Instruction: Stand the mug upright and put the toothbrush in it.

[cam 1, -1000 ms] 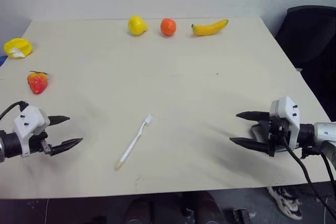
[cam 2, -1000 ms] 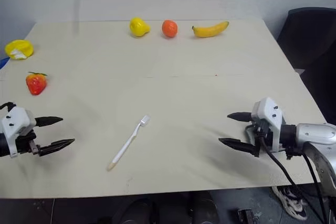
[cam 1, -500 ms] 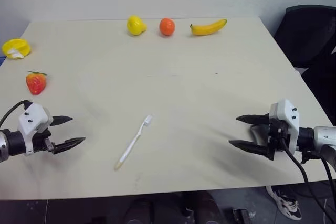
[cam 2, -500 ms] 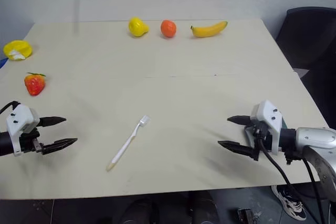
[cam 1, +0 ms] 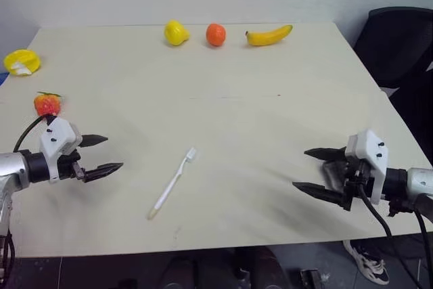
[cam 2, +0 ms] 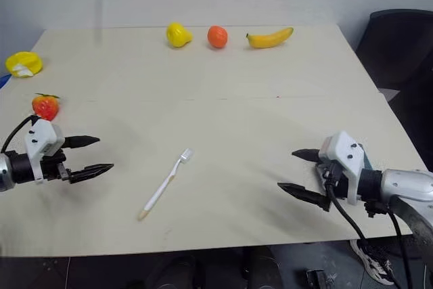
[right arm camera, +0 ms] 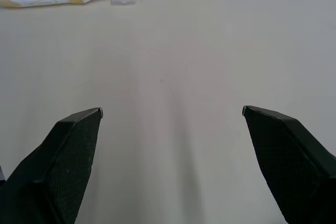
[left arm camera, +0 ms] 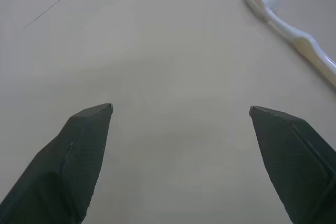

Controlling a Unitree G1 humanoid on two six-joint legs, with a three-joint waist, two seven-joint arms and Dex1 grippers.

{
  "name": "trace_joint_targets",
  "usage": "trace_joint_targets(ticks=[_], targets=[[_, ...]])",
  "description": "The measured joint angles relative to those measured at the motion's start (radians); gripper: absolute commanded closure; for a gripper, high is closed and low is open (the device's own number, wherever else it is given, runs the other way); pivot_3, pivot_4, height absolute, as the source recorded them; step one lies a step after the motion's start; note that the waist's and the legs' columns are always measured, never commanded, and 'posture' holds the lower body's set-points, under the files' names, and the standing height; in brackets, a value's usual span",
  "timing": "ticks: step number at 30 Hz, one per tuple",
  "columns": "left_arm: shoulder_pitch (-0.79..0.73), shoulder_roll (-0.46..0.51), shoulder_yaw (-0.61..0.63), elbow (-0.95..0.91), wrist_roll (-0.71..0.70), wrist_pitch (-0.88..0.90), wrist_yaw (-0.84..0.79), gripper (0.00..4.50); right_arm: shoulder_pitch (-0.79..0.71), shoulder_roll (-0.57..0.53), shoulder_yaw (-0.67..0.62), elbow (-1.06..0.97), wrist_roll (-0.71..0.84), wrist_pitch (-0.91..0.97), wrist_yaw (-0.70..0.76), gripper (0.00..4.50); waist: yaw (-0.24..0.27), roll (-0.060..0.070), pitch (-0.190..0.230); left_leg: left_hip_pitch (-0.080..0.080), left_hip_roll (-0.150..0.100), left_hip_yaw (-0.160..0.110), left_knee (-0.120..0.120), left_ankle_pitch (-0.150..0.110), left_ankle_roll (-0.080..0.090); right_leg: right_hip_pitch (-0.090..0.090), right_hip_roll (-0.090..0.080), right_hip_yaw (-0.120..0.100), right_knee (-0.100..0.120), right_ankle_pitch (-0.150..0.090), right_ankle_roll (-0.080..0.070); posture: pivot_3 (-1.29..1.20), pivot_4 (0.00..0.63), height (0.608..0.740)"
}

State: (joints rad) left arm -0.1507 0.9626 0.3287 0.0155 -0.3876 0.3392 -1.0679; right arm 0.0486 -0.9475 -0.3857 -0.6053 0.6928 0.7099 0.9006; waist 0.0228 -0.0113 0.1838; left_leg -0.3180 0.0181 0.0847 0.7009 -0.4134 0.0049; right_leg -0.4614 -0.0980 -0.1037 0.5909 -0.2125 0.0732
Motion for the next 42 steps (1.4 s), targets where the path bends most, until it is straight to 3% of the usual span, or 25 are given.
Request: trace_joint_targets(ticks=[2,10,15,21,25,26,33,42], targets=[[-0.029,-0.004,-0.018,-0.001,-0.014,0.016,-0.009,0.0,-0.001,0.008,-0.022,-0.016,0.021,0.032,-0.04,0.64,0.0,0.0,0.0,0.0,0.0,0.0,0.0,0.0,0.0,0.0,0.0,0.0,0.0,0.0,0.0,0.0,0.15,0.74],[-0.168,-0.01,-0.12,-0.13,-0.155,0.158,-0.11,0.0,0.041,0.04,-0.145,-0.222,0.256,0.332,-0.372,3.47,0.002,0.0,0.0,0.0,0.0,-0.001,0.001,0.0,-0.001,0.0,0.0,0.0,0.0,0.0,0.0,0.0,0.15,0.74],[-0.284,-0.01,-0.228,-0.211,-0.231,0.217,-0.237,0.0,0.039,0.085,-0.152,-0.266,0.502,0.505,-0.784,3.47,0.0,-0.001,-0.001,-0.001,-0.001,0.0,0.001,0.001,-0.002,0.001,0.0,0.002,0.001,0.0,0.0,0.0,0.15,0.74],[-0.423,-0.087,-0.363,-0.236,-0.234,0.197,-0.333,0.0,0.114,0.072,-0.121,-0.301,0.668,0.534,-1.192,3.47,0.003,-0.001,-0.001,-0.002,-0.001,0.0,0.001,0.001,-0.002,0.002,0.001,0.002,0.0,0.0,0.0,0.0,0.15,0.74],[-0.499,-0.172,-0.426,-0.215,-0.222,0.171,-0.343,0.0,0.166,0.072,-0.068,-0.315,0.715,0.497,-1.395,2.25,0.002,-0.001,-0.001,-0.001,-0.001,0.0,0.002,0.002,-0.002,0.005,0.001,0.003,-0.001,0.001,0.002,0.0,0.15,0.74],[-0.509,-0.187,-0.434,-0.207,-0.219,0.168,-0.343,0.0,0.17,0.072,-0.054,-0.316,0.722,0.483,-1.433,2.25,0.0,-0.001,-0.001,-0.001,-0.001,0.0,0.002,0.002,-0.002,0.006,0.002,0.003,-0.001,0.001,0.002,0.0,0.15,0.74],[-0.513,-0.22,-0.463,-0.198,-0.2,0.148,-0.345,0.0,0.138,0.072,0.049,-0.282,0.714,0.407,-1.563,2.25,-0.004,-0.001,-0.001,-0.001,0.0,-0.001,0.002,0.002,-0.002,0.007,0.003,0.005,-0.002,0.001,0.002,0.0,0.15,0.74],[-0.513,-0.239,-0.464,-0.205,-0.197,0.145,-0.337,0.0,0.087,0.064,0.121,-0.197,0.581,0.401,-1.523,2.25,0.002,-0.001,-0.001,-0.002,0.0,-0.003,0.002,0.002,-0.001,0.007,0.003,0.003,-0.003,0.001,0.002,0.0,0.15,0.74]])
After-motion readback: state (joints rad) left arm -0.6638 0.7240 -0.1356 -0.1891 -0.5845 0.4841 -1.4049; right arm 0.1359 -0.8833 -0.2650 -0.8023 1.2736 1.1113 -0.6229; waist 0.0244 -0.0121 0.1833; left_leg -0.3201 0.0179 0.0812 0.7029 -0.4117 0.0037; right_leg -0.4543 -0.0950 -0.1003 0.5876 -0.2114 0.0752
